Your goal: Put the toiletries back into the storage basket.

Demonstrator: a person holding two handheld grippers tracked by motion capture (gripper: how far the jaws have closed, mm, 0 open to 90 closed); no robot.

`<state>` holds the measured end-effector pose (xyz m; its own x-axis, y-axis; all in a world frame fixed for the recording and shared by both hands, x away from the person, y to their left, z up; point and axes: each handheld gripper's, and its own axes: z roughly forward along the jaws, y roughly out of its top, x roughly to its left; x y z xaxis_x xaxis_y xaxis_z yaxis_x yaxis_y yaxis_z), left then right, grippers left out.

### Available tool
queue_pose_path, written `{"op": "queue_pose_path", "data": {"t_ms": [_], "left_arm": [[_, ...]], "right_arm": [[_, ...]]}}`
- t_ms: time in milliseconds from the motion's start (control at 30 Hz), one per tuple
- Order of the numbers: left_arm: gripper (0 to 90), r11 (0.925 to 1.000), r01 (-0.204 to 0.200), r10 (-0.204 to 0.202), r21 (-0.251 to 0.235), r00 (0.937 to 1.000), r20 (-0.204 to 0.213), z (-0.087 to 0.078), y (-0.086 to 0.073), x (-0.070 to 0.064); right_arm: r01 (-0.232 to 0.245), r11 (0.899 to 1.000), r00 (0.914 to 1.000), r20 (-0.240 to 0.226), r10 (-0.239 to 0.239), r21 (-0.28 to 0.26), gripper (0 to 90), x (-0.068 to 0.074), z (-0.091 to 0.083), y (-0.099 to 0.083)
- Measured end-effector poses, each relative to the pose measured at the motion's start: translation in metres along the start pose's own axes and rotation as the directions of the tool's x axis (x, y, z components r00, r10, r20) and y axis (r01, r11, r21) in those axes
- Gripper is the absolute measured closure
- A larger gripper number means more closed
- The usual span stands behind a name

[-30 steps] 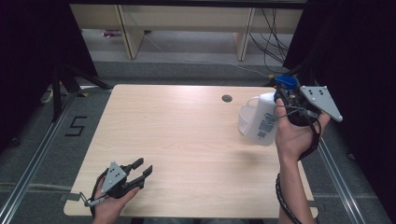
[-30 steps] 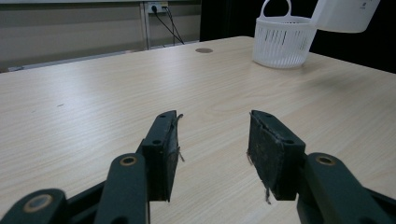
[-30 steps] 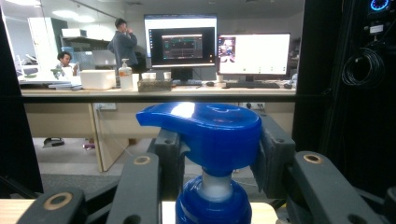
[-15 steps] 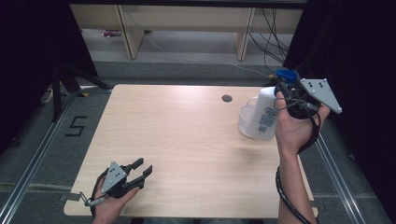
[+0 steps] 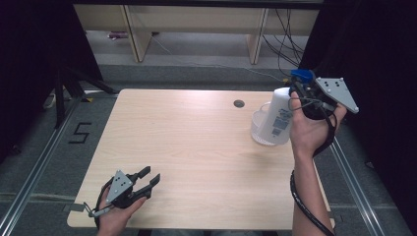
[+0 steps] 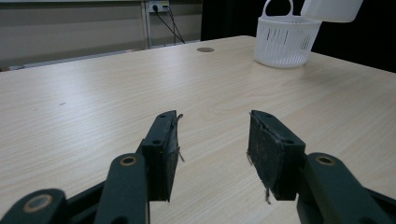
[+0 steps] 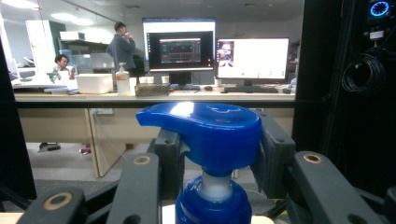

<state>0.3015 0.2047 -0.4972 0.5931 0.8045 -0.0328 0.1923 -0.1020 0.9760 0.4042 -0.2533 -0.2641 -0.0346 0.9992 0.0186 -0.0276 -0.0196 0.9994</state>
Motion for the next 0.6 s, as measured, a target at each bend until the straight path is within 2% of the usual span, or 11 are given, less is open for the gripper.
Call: {"op": "queue_pose_path", "data": {"t_ms": [300, 367, 433, 600], "left_arm": [[52.2, 1.0, -0.004, 0.004, 0.0, 1.0, 0.004, 0.001, 0.0, 0.0], [52.2, 1.0, -0.008, 0.008, 0.0, 1.0, 0.004, 0.001, 0.001, 0.0], [52.2, 1.0, -0.005, 0.005, -0.003, 1.0, 0.002, 0.0, 0.001, 0.0], [52.1, 1.0, -0.005, 0.005, 0.0, 1.0, 0.001, 0.001, 0.0, 0.0]], "right_arm": [[-0.01, 1.0, 0.9999, 0.003, 0.01, -0.002, 59.8, -0.001, 0.007, 0.003], [0.001, 1.0, 1.0, 0.004, -0.001, -0.005, 59.8, -0.003, 0.009, 0.004], [-0.011, 1.0, 0.9999, 0.005, 0.011, -0.005, 59.8, -0.004, 0.012, 0.004], [0.002, 1.0, 0.9999, 0.012, -0.002, -0.002, 59.9, -0.006, 0.02, 0.004]]}}
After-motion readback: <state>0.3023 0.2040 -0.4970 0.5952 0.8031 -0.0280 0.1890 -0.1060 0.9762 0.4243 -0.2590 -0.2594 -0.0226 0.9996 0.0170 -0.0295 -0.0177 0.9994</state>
